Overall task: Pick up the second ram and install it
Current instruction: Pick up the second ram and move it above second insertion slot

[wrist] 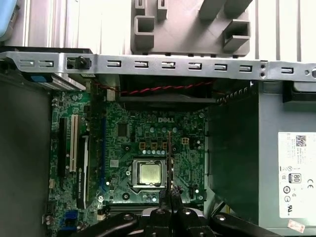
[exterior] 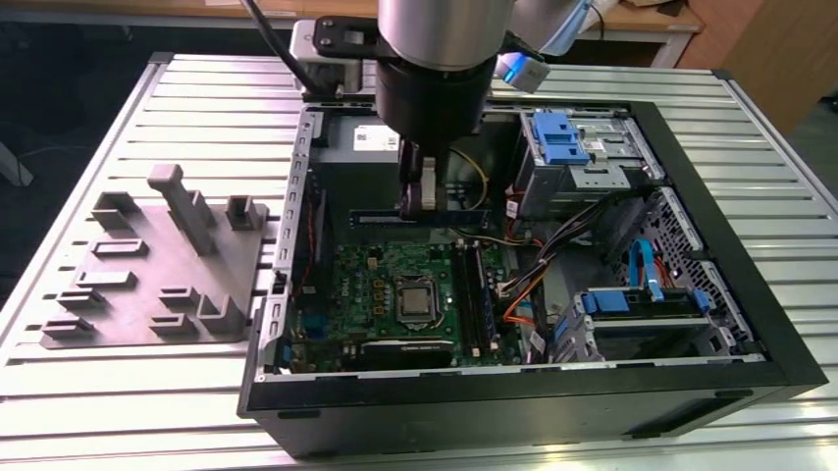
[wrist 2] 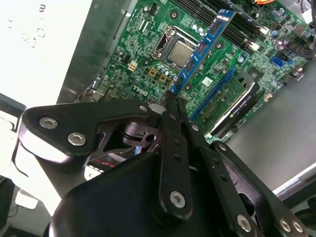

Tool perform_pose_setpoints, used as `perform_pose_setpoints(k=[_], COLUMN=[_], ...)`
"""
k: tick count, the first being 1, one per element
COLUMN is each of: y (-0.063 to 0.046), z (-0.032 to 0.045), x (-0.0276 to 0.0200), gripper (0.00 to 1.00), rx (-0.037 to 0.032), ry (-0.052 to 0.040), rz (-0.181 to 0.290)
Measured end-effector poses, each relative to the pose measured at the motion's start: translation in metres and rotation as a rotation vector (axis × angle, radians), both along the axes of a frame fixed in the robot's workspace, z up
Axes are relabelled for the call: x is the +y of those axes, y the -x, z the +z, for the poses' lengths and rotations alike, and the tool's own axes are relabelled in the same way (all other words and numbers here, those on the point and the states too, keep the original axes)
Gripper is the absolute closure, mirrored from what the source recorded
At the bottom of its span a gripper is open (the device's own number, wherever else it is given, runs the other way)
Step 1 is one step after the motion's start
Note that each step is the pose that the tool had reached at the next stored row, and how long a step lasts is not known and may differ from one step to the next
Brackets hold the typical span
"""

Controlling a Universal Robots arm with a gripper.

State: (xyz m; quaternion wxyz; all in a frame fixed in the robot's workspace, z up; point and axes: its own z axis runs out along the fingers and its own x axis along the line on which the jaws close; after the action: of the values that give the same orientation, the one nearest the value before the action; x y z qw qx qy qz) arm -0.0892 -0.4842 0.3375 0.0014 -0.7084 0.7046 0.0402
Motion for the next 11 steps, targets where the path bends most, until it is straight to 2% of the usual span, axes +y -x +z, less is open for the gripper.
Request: perform_pose_setpoints(k=[7, 11], y=[0.0, 0.0], z=[-0.0115, -0.0125], x=[0.0, 0.0], gripper=[0.88, 0.88], rx=[0.0, 0.0001], ry=[0.0001, 0.0001], rz=[0.009, 0.01])
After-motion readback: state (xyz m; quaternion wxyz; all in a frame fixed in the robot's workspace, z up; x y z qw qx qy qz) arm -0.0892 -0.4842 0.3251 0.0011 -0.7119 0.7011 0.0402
